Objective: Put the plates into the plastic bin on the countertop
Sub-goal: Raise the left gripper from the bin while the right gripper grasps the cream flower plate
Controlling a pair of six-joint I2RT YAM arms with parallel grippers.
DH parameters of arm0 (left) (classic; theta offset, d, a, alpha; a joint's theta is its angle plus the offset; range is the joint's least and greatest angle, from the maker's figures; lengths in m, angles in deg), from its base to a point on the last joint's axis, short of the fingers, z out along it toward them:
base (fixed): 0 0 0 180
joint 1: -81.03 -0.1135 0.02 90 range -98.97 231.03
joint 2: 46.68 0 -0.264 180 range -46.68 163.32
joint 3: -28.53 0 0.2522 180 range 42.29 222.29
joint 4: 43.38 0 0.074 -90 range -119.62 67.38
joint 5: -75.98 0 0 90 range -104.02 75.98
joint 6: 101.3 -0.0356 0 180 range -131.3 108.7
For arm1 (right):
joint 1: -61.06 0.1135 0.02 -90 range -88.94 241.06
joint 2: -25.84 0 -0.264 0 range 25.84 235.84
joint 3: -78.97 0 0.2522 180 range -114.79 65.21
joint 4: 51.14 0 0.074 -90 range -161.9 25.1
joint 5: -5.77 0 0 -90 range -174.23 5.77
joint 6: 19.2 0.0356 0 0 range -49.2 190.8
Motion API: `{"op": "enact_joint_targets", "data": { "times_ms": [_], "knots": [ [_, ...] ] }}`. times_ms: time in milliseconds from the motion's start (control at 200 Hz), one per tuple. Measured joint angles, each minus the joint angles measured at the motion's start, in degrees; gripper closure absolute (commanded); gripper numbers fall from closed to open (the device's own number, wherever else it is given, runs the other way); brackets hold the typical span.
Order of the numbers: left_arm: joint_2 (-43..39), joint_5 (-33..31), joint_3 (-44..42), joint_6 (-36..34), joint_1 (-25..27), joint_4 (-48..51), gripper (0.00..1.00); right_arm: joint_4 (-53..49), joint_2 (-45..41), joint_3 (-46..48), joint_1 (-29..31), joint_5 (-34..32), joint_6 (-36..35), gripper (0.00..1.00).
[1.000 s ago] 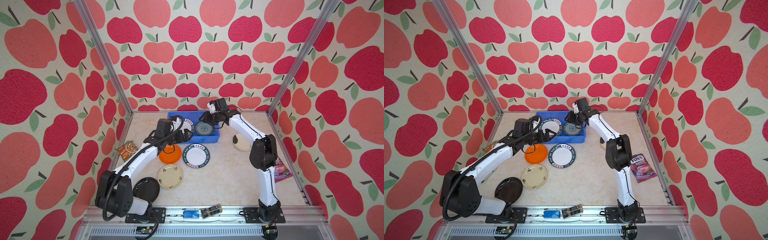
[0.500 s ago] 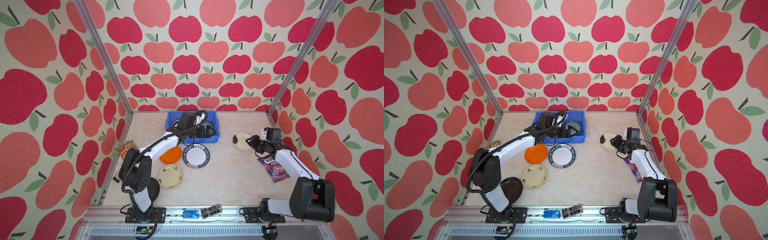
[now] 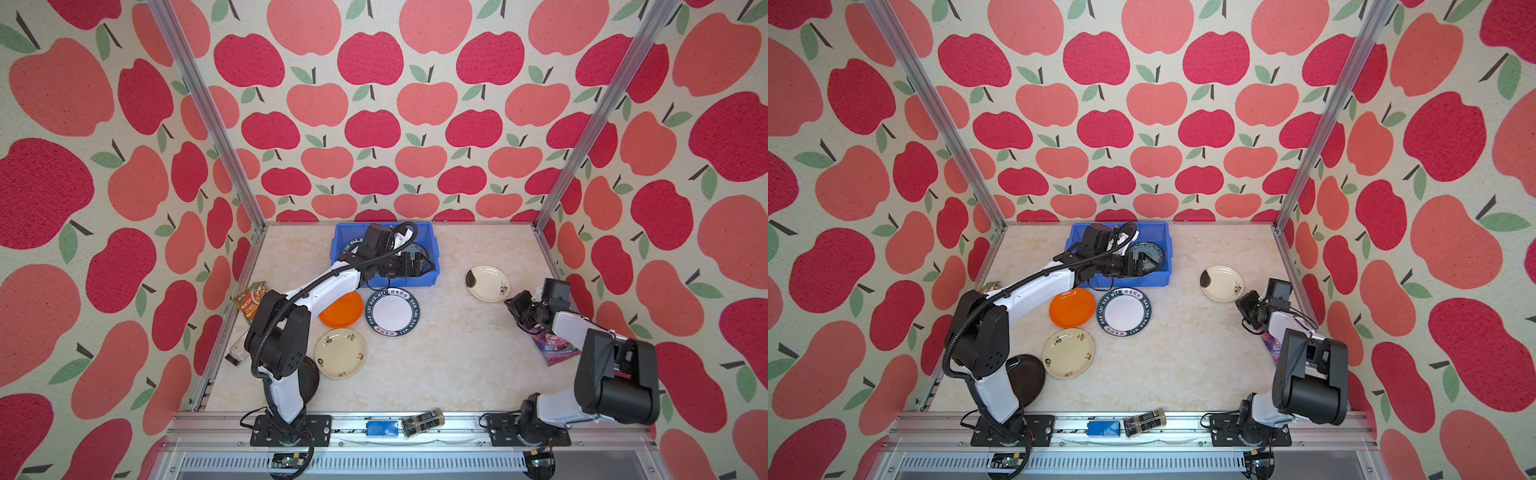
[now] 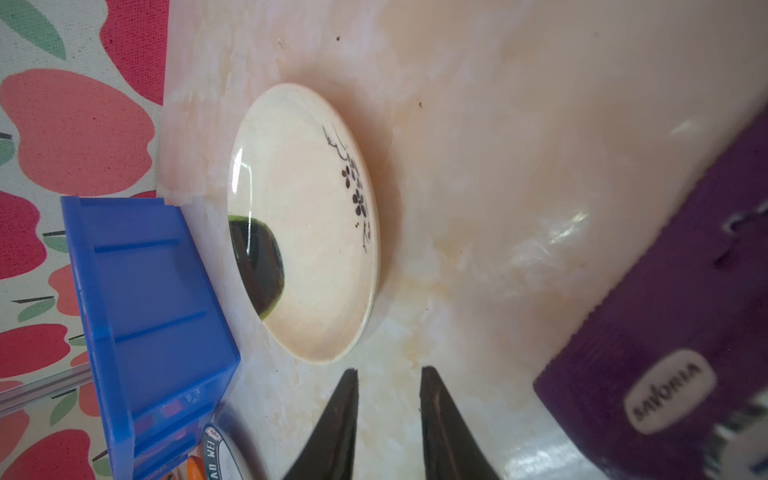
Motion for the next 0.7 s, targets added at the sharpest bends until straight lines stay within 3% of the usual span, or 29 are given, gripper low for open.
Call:
{"op": "enact_joint_targets", "data": {
  "times_ms": [530,700],
  "knots": [
    [0.5,1.36,-0.52,1.07,-2.08,-2.99,0.01,7.78,7.43,-1.66,0.96,0.35,2.71,0.67],
    [1.18,1.7,-0.61,1.68,-2.32,-3.28,0.01,9.77,10.19,-3.04,1.7,0.42,3.61,0.73]
  ]
}}
